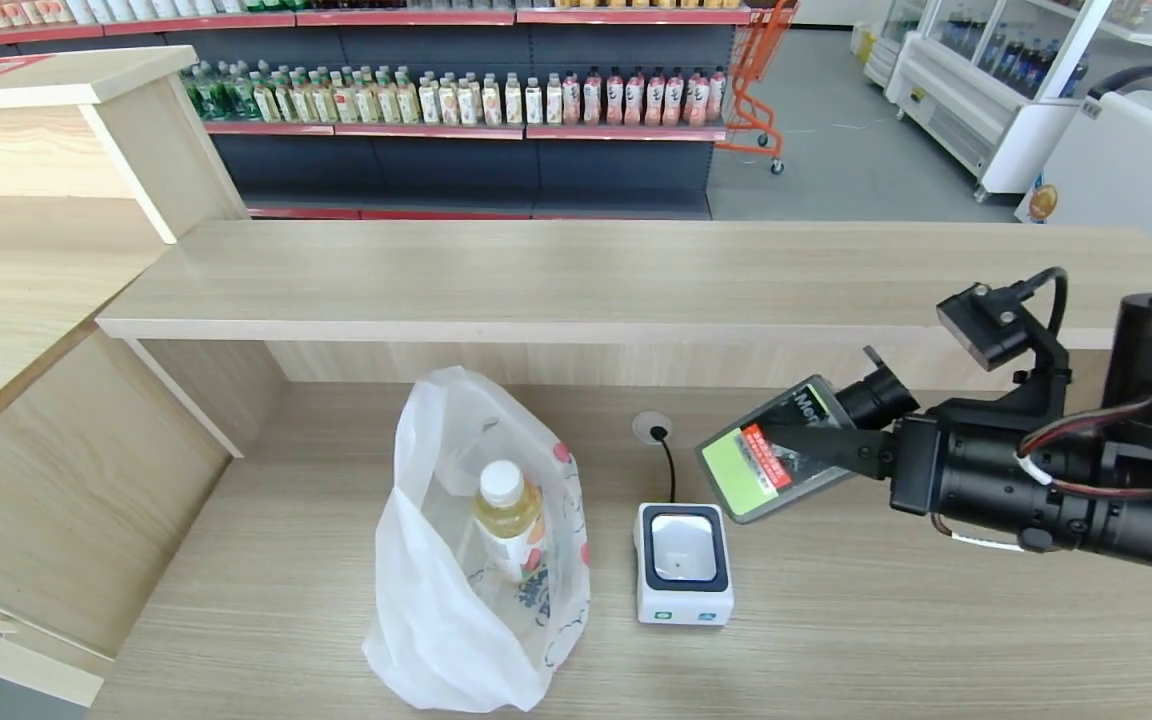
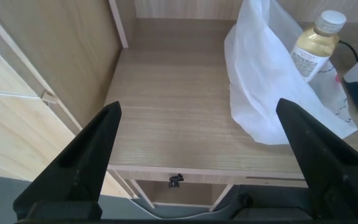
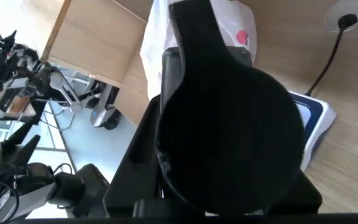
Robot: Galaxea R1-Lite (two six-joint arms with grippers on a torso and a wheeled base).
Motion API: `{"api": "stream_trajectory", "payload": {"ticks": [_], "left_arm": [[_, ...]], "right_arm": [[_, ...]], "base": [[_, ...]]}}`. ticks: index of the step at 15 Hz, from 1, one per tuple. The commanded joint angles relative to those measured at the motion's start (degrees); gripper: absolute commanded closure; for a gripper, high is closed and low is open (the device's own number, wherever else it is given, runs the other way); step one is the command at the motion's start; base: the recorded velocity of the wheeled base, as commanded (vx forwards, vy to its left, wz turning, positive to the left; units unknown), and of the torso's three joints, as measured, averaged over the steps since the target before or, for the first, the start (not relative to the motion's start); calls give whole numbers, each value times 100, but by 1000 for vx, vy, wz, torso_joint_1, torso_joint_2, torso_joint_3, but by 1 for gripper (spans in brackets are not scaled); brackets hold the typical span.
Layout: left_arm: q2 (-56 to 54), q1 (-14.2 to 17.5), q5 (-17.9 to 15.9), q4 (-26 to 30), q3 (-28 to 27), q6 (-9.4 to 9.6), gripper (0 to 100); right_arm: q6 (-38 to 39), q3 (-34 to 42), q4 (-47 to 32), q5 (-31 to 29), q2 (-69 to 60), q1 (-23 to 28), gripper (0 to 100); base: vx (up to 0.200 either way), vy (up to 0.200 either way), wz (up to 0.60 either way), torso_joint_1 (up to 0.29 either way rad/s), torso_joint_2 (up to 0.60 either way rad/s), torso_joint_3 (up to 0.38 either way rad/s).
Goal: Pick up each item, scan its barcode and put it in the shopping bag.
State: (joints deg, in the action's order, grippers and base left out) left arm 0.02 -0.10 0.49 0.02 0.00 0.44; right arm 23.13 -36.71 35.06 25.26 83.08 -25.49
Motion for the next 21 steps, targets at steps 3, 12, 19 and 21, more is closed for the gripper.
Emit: {"api": "stream_trajectory", "payload": {"ticks": [3,12,19,21], "left_arm": [[-2,1,4,-2,0,0,0],[-2,10,4,-2,0,0,0],[-2,1,4,-2,0,0,0],[-2,10,4,-2,0,0,0]], "right_arm": [[-150,23,-26,-12,-424,-35,100],[-3719,1473,326,23,-248,-404,100],[-3895,1825,2005,5,1527,-9,100],[-3385,1596,2137,5,2010,-9,100]], "base": [[0,0,0,0,0,0],[0,0,0,0,0,0],[0,0,0,0,0,0],[0,0,0,0,0,0]]}}
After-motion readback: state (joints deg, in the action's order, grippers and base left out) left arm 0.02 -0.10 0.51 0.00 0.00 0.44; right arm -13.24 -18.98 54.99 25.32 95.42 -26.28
